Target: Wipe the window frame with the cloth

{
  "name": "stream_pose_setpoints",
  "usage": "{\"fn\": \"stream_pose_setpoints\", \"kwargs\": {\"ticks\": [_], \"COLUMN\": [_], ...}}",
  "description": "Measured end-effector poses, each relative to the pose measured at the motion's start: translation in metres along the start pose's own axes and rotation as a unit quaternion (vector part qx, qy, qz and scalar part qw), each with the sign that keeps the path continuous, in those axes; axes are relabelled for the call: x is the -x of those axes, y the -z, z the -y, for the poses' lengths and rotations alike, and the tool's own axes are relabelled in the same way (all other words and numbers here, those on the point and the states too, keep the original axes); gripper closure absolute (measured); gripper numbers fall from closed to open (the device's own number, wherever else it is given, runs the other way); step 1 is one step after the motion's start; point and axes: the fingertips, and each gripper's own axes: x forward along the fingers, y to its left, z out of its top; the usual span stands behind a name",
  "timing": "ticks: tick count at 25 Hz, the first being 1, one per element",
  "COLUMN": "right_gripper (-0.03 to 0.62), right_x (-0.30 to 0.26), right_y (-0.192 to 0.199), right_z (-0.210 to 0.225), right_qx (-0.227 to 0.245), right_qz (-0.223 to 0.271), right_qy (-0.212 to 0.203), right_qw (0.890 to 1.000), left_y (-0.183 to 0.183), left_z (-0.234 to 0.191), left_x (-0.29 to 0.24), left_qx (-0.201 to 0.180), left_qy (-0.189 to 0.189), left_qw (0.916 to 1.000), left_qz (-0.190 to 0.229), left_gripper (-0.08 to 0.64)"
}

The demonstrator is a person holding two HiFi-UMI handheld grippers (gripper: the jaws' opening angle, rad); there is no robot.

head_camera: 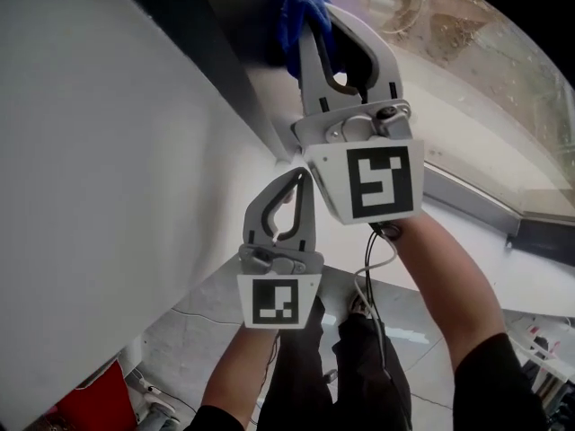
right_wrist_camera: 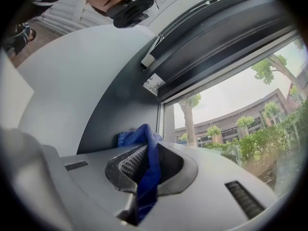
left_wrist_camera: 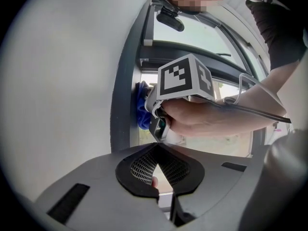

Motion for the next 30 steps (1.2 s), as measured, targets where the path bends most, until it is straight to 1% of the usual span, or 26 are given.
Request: {"fn": "stream_pose_setpoints", "kwargs": {"ticks": [1,2,4,5,7,8,9,10,13,14,16,18,19,20,25,28,29,30], "right_gripper": [0.569,0.569,0.569,0.569,0.569,0.569,0.569,0.569,0.569,0.569,0.569,0.569,0.569,0.569,0.569,0.569,0.569,0.569], "right_x": [0.002,0.005,0.009,0.010,0.009,0.009,0.009,0.010,0.011,0.012,0.012,0.012,0.011,0.011,0.012,0.012,0.012,0.012], "right_y": [0.006,0.013,0.025,0.028,0.030,0.030,0.030,0.029,0.027,0.027,0.026,0.026,0.026,0.027,0.027,0.027,0.029,0.031], "right_z": [-0.005,-0.008,-0.009,-0.008,-0.008,-0.008,-0.008,-0.009,-0.010,-0.010,-0.009,-0.009,-0.009,-0.010,-0.010,-0.010,-0.010,-0.011], "right_qx": [-0.003,-0.005,-0.004,-0.004,-0.008,-0.010,-0.013,-0.015,-0.017,-0.016,-0.015,-0.015,-0.016,-0.016,-0.012,-0.009,-0.009,-0.010], "right_qz": [0.001,0.002,0.002,0.004,0.008,0.009,0.010,0.011,0.016,0.018,0.023,0.027,0.027,0.026,0.024,0.023,0.021,0.018], "right_qy": [-0.007,-0.012,-0.012,-0.010,-0.007,-0.007,-0.008,-0.009,-0.010,-0.009,-0.008,-0.006,-0.007,-0.008,-0.010,-0.012,-0.013,-0.014], "right_qw": [1.000,1.000,1.000,1.000,1.000,1.000,1.000,1.000,1.000,1.000,1.000,1.000,0.999,0.999,1.000,1.000,1.000,1.000], "left_y": [0.008,0.017,0.033,0.037,0.040,0.040,0.041,0.041,0.037,0.037,0.040,0.044,0.044,0.044,0.044,0.039,0.039,0.040], "left_z": [0.000,0.001,0.001,-0.003,-0.012,-0.014,-0.015,-0.016,-0.019,-0.019,-0.016,-0.013,-0.012,-0.012,-0.012,-0.012,-0.012,-0.013], "left_x": [0.002,0.004,0.002,-0.001,-0.004,-0.004,-0.002,-0.001,0.001,0.001,0.000,-0.001,-0.001,-0.001,-0.001,-0.001,-0.002,-0.002], "left_qx": [-0.003,-0.022,-0.081,-0.088,-0.054,-0.055,-0.070,-0.072,-0.031,-0.028,-0.056,-0.096,-0.106,-0.109,-0.099,-0.099,-0.097,-0.086], "left_qy": [-0.005,-0.002,0.010,0.005,-0.018,-0.021,-0.020,-0.023,-0.045,-0.047,-0.037,-0.021,-0.018,-0.017,-0.022,-0.023,-0.024,-0.028], "left_qw": [1.0000,0.9997,0.9963,0.9958,0.9983,0.9982,0.9972,0.9970,0.9985,0.9985,0.9977,0.9948,0.9938,0.9935,0.9944,0.9945,0.9947,0.9957], "left_qz": [-0.002,-0.010,-0.026,-0.025,-0.012,-0.012,-0.018,-0.019,0.001,0.002,-0.010,-0.026,-0.029,-0.029,-0.030,-0.024,-0.022,-0.019], "left_gripper": [0.555,0.555,0.555,0.555,0.555,0.555,0.555,0.555,0.555,0.555,0.555,0.555,0.555,0.555,0.555,0.555,0.555,0.555]}}
